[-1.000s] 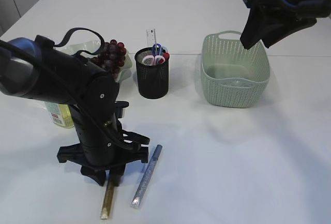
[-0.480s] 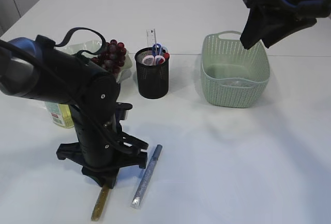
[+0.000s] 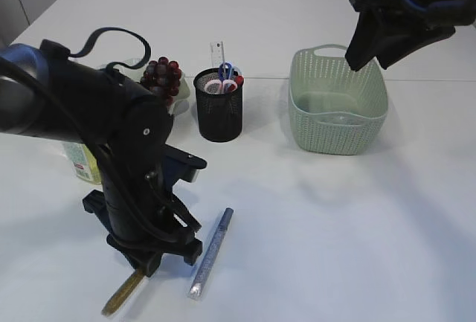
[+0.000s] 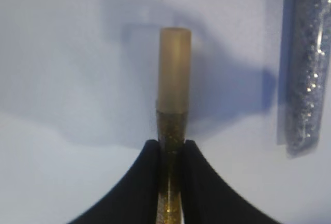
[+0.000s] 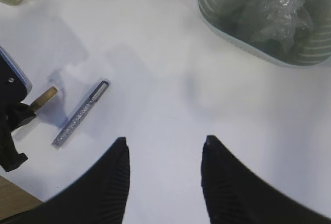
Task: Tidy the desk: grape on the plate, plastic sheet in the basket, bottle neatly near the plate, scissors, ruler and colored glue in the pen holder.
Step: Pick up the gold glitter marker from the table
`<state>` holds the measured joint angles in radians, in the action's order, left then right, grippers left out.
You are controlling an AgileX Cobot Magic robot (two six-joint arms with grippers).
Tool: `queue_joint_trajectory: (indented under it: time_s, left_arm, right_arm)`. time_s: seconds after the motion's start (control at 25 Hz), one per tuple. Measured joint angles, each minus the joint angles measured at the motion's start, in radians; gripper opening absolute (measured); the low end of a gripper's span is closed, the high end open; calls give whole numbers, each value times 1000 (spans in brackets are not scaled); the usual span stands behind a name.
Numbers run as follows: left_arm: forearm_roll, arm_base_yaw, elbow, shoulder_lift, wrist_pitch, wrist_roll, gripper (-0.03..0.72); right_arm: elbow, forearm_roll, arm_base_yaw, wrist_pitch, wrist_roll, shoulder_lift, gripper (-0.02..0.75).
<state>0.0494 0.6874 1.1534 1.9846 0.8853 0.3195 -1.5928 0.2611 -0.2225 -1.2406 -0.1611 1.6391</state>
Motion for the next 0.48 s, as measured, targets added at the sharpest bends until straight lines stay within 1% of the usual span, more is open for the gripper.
queue_joint_trajectory:
  time_s: [0.12, 0.24, 0.36, 0.48]
  left_arm:
    - [0, 0, 0, -41, 10, -24, 75]
    - [0, 0, 0, -103, -18, -31, 75]
    - [0, 0, -8, -189, -99, -23, 75]
    - [26, 1, -61, -282, -221, 26, 75]
  right_arm:
    - [0, 0, 0, 0, 0, 0, 364]
    - [0, 0, 0, 0, 0, 0, 364]
    - [0, 0, 0, 0, 0, 0, 364]
    - [0, 0, 0, 0, -2, 0, 364]
